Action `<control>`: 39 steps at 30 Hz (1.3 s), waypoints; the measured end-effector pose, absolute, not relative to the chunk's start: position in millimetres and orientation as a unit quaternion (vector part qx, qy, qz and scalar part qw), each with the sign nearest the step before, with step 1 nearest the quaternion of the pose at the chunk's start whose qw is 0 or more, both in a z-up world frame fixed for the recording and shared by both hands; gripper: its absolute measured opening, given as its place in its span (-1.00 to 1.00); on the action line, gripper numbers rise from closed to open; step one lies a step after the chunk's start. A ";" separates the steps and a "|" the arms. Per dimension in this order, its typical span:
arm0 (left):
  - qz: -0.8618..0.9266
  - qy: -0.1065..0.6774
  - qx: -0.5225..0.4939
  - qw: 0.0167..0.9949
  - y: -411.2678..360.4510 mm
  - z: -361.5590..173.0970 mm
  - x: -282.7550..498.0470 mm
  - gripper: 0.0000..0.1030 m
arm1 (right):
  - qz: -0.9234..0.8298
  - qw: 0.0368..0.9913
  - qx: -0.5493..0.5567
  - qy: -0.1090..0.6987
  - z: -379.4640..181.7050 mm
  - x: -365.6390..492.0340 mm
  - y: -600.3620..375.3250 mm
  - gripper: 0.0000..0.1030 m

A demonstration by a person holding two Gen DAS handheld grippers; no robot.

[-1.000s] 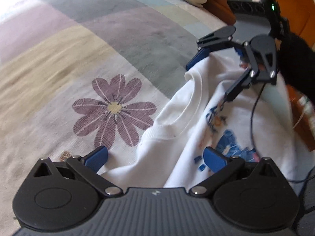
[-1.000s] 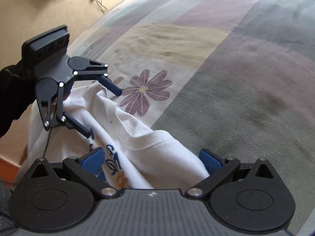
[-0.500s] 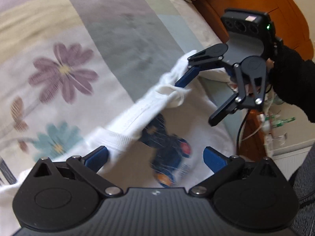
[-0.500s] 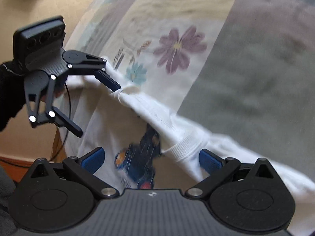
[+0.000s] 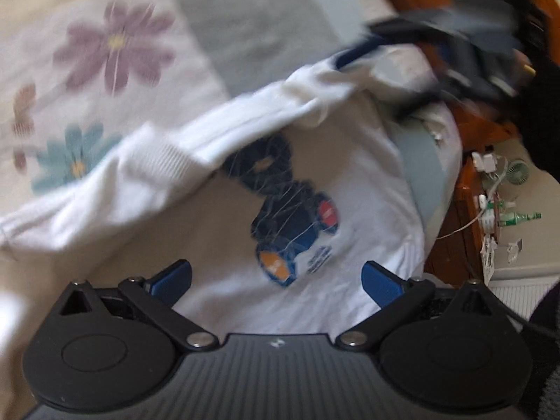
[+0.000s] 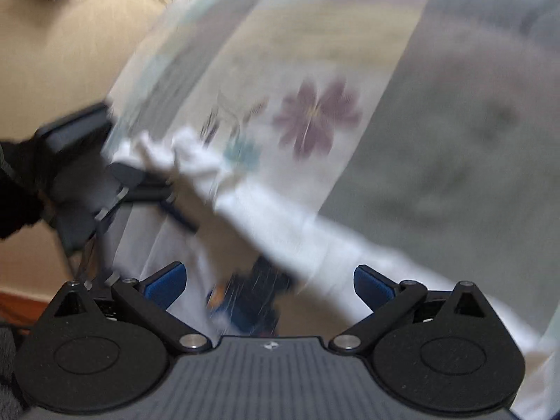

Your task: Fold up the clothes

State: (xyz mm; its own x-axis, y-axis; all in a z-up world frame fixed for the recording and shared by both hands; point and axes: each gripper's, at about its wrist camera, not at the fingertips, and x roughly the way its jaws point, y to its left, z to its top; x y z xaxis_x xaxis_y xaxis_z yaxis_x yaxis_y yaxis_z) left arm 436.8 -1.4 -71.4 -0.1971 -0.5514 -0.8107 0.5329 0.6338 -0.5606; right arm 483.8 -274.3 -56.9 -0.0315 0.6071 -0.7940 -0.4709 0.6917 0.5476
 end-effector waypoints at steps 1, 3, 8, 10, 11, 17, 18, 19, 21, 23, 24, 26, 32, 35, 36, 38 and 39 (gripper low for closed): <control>-0.429 0.633 -0.005 0.645 -0.5 -61.6 442.0 0.99 | 0.383 0.690 0.064 0.611 -64.8 490.4 -277.0 1.00; -0.422 0.608 0.006 0.672 4.5 -47.9 456.5 0.99 | 0.372 0.674 0.078 0.633 -85.2 499.8 -282.7 1.00; -0.389 0.574 0.058 0.718 8.4 -53.5 499.1 0.99 | 0.356 0.664 0.091 0.651 -100.5 489.9 -293.3 1.00; -0.388 0.595 0.076 0.700 2.9 -75.1 509.2 0.98 | 0.361 0.662 0.089 0.650 -95.9 482.3 -292.2 1.00; -0.386 0.605 0.091 0.691 -0.7 -86.2 509.9 0.98 | 0.364 0.661 0.088 0.650 -93.3 478.5 -291.5 1.00; -0.390 0.626 0.085 0.670 2.1 -90.6 479.4 0.95 | 0.390 0.647 0.079 0.651 -77.3 456.1 -287.6 1.00; -0.392 0.626 0.077 0.670 4.4 -86.3 473.5 0.95 | 0.394 0.645 0.076 0.651 -74.8 453.0 -285.2 1.00; -0.395 0.625 0.070 0.670 6.9 -82.1 467.7 0.96 | 0.398 0.643 0.068 0.650 -73.6 448.8 -283.1 1.00; -0.398 0.624 0.060 0.670 10.8 -74.8 456.1 0.97 | 0.404 0.643 0.046 0.648 -74.1 439.9 -278.2 1.00; -0.397 0.626 0.065 0.667 11.3 -74.2 444.3 0.97 | 0.407 0.646 0.016 0.645 -78.0 431.6 -271.6 1.00; -0.396 0.626 0.071 0.668 10.7 -74.1 439.5 0.96 | 0.404 0.651 -0.003 0.642 -80.1 427.5 -268.2 1.00; -0.399 0.618 0.074 0.674 8.4 -70.5 436.8 0.95 | 0.404 0.660 -0.044 0.631 -81.3 421.0 -261.5 1.00; -0.390 0.597 0.079 0.696 9.2 -71.9 445.7 0.95 | 0.425 0.675 -0.067 0.600 -90.4 430.0 -255.2 0.90; -0.392 0.588 0.072 0.704 6.2 -73.4 446.4 0.95 | 0.459 0.664 -0.035 0.589 -90.3 441.2 -258.0 0.76; -0.392 0.586 0.069 0.706 5.3 -74.5 445.8 0.95 | 0.472 0.660 -0.031 0.583 -91.1 443.7 -259.3 0.76; -0.389 0.584 0.063 0.710 3.7 -78.7 443.1 0.95 | 0.478 0.651 -0.042 0.588 -103.1 448.0 -261.2 0.66; -0.387 0.583 0.063 0.712 3.7 -80.7 441.0 0.95 | 0.483 0.650 -0.041 0.586 -107.7 450.1 -265.8 0.48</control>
State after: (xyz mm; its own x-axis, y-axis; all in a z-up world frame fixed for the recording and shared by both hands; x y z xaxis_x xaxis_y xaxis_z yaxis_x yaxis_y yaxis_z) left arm 441.0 3.7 -80.7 0.0219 -0.4774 -0.8784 0.6235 0.6934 -0.3612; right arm 450.1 -265.8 -107.7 -0.1523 0.5794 -0.8007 -0.6753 0.5305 0.5124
